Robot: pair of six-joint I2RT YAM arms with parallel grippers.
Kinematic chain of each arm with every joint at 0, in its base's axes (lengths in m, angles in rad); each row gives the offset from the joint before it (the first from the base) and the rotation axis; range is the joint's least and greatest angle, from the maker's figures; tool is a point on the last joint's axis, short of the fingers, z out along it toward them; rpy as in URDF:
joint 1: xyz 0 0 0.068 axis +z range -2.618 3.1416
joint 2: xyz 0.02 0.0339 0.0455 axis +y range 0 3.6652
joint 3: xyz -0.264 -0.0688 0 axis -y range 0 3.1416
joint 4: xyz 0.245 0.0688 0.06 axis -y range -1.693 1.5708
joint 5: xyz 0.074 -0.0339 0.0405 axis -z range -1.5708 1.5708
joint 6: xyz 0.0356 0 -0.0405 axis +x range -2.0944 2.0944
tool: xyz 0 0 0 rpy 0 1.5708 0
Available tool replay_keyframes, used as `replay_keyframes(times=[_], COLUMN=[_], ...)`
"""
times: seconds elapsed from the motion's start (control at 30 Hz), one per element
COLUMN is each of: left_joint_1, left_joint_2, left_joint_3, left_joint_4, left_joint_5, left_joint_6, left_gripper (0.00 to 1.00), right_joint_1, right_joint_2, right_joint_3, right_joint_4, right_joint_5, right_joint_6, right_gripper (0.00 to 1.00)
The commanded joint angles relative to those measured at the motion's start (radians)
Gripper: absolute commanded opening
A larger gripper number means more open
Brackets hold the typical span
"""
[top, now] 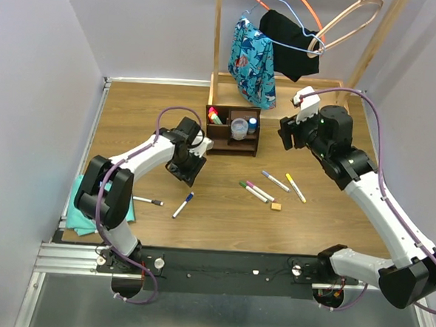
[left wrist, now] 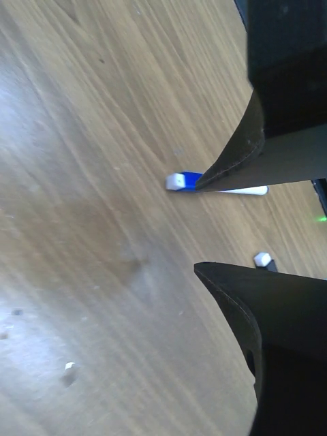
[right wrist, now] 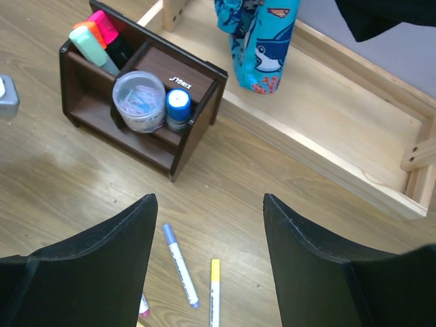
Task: Sort the stationery into containers
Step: Pick up the pen from the center of the board.
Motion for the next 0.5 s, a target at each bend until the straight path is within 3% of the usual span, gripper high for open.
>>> replay_keyframes(times=[0.0, 0.47], left_joint_1=[-0.029, -0.1], left_joint_2=[0.035, 0.064], left_joint_3=[0.038, -0.013], left_joint_4=[0.006, 0.007], left_joint_5=[-0.023, -0.072], left_joint_6=[-0.019, -0.008], left_gripper=[0.55, 0.55], right_joint_1=[-0.027, -0.034], right_joint_2=[-0.036, -0.071], right_joint_3=[-0.022, -0.09], right_joint_4=[-0.01, 0.021], right_joint_5=[0.022, -0.017], right_joint_6=[-0.014, -0.005], right_gripper=[0.71, 0.72])
